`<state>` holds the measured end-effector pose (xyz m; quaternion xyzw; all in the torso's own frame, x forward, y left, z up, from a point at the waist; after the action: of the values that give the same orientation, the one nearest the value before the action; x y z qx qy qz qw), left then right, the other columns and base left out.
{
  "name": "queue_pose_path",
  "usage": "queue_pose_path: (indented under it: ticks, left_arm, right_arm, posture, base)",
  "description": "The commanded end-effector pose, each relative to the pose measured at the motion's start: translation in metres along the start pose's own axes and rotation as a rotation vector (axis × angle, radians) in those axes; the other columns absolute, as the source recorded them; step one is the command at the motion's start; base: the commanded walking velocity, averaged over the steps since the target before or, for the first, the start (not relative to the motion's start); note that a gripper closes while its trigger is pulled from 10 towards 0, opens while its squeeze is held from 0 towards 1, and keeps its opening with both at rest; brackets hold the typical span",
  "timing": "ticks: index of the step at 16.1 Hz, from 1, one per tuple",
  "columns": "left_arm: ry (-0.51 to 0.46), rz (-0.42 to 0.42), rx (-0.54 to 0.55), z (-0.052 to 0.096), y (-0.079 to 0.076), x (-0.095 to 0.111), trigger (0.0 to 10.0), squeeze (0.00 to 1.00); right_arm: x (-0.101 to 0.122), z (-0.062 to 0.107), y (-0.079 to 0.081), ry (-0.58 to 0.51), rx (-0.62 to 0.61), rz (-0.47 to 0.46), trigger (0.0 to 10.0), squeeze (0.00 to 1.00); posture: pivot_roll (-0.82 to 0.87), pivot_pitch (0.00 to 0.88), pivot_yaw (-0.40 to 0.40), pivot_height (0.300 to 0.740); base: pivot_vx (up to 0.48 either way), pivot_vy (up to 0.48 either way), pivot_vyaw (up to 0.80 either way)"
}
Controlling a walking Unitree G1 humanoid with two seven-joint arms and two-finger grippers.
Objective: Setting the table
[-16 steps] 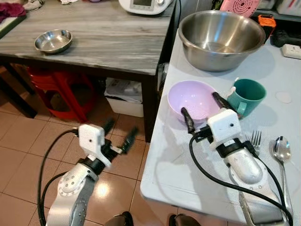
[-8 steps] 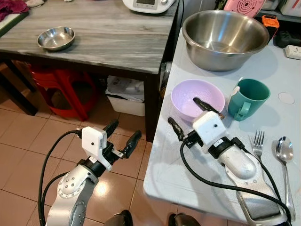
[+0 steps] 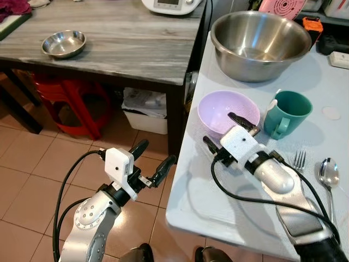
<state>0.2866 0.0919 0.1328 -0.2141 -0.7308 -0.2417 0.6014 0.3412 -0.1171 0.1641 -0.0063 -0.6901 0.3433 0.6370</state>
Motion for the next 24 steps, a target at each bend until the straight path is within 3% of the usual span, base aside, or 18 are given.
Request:
queue_pose_path:
  ticks: [1,2,3,10,24]
  left_arm:
    - [0.018,0.009,-0.021,0.003,-0.004,-0.005,10.0,0.00]
    - [0.015,0.009,-0.028,0.003,-0.005,-0.004,10.0,0.00]
    - [0.013,0.009,-0.035,0.003,-0.006,-0.004,10.0,0.00]
    - [0.021,-0.010,-0.083,0.005,-0.010,-0.007,10.0,0.00]
    - [0.029,-0.021,-0.072,0.004,-0.006,-0.010,10.0,0.00]
  right_arm:
    - [-0.006,-0.002,0.001,0.023,0.037,0.035,10.0,0.00]
    - [-0.008,-0.004,0.002,0.032,0.056,0.054,2.9,0.00]
    - [-0.011,-0.006,0.002,0.042,0.074,0.075,0.0,0.00]
    - [-0.019,-0.008,0.001,0.067,0.092,0.105,0.0,0.00]
    - [-0.023,-0.008,-0.002,0.061,0.060,0.143,0.0,0.00]
  posture:
    - [-0.17,0.214,0.011,0.740]
    - [-0.17,0.219,0.009,0.740]
    - [-0.17,0.219,0.009,0.740]
    - [-0.17,0.229,0.010,0.740]
    - [-0.15,0.208,0.020,0.740]
  base:
    - [0.000,0.000,0.00]
    - [0.000,0.000,0.00]
    - [0.000,0.000,0.00]
    - [0.000,0.000,0.00]
    - [0.000,0.000,0.00]
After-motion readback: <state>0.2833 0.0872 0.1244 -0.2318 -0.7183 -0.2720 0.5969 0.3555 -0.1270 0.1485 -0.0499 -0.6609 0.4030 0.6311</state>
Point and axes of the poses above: a point about 5 cm out from each wrist's last joint towards the gripper, its own z axis pointing back from the gripper into the wrist, its own x axis along the axis of the wrist's last joint, y = z × x, the point moved 5 cm from there along -z, pointing out of the wrist towards the gripper, and after that the axes turned 11 degrees about -z, right-handed, at the moved point
